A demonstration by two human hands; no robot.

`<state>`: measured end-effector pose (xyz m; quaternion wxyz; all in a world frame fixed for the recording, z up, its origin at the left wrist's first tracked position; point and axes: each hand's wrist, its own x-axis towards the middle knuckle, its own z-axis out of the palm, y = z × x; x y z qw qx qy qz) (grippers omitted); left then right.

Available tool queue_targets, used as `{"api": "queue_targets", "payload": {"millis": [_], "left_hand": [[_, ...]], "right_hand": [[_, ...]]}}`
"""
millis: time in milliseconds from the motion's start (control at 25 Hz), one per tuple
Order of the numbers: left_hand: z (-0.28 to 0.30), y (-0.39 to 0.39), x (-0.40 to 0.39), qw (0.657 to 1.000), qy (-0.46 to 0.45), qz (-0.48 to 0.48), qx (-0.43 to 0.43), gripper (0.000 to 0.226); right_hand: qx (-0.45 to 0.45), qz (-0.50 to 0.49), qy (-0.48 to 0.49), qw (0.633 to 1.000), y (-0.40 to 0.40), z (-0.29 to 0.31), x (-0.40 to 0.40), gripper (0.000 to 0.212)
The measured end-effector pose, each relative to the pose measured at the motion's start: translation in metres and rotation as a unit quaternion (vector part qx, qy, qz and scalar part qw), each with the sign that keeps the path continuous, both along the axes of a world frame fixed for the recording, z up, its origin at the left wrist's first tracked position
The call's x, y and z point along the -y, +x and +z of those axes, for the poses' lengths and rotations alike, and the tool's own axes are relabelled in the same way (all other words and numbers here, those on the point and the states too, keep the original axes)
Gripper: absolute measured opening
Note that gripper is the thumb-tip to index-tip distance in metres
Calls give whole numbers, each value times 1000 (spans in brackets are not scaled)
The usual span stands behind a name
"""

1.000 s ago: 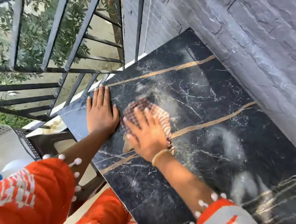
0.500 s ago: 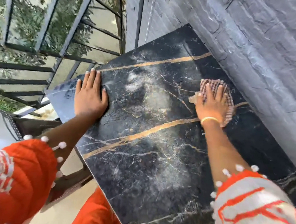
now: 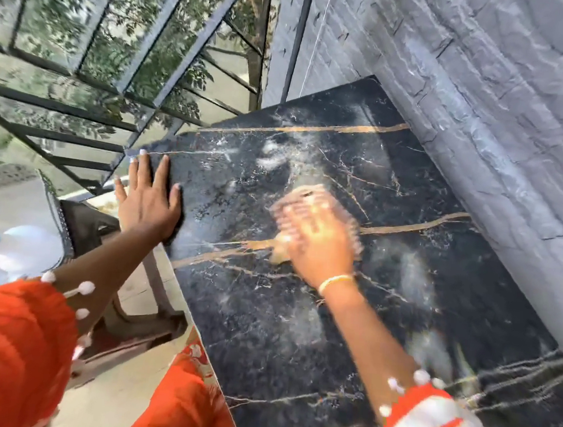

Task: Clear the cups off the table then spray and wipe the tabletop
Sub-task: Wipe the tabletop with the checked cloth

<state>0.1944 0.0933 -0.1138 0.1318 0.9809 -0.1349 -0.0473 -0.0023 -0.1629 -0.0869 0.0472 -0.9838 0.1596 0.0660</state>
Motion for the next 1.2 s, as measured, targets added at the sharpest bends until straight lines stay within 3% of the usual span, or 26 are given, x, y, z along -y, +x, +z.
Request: {"api": "queue_targets", "payload": {"millis": [160,320,360,440,520,600,640,680,720,800,880,960,1040,1120,1200], "left_hand": [[-2,-1,-7,999,-15,-2,-30,59],[1,-2,-9,997,-57,3,-44,62],[5,-3,-8,995,-83,28,-57,65],[7,6,-9,975,-161,113,-102,73],[9,28,-10,909,-308,212,-186,65],[7,56,-10,747,-507,289,-318,38],[2,68,-12,684,-555,303,-364,33],[-7,77,-13,639,-579,317,-396,34],[-11,79,-13,626,-578,331,-405,37],[-12,75,-8,627,-593,324,-387,29],[-5,71,-2,652,-604,310,-336,13],[-6,70,-1,650,-609,314,-330,24],[-7,72,-3,650,-604,310,-342,34],[-9,73,-7,648,-594,310,-362,43],[-9,74,-8,651,-591,302,-368,37]], "right_hand": [[-39,-230,-30,972,-15,-1,76,59],[-27,-416,10,909,33,1,13,58],[-27,-407,10,913,51,3,-16,58],[2,-296,21,955,79,6,-77,57],[-2,-101,35,994,86,2,-136,55],[-37,88,56,994,89,3,-161,54],[-47,153,67,985,96,7,-155,55],[-47,189,54,979,103,9,-140,56],[-49,197,24,979,110,9,-120,58],[-53,114,-31,992,126,3,-68,62],[-26,-67,-30,997,134,-3,-16,65],[0,-224,-21,974,139,-9,14,65],[14,-315,-18,949,156,-9,6,61],[15,-319,2,948,179,-2,-30,58],[4,-200,28,979,196,2,-81,56]]}}
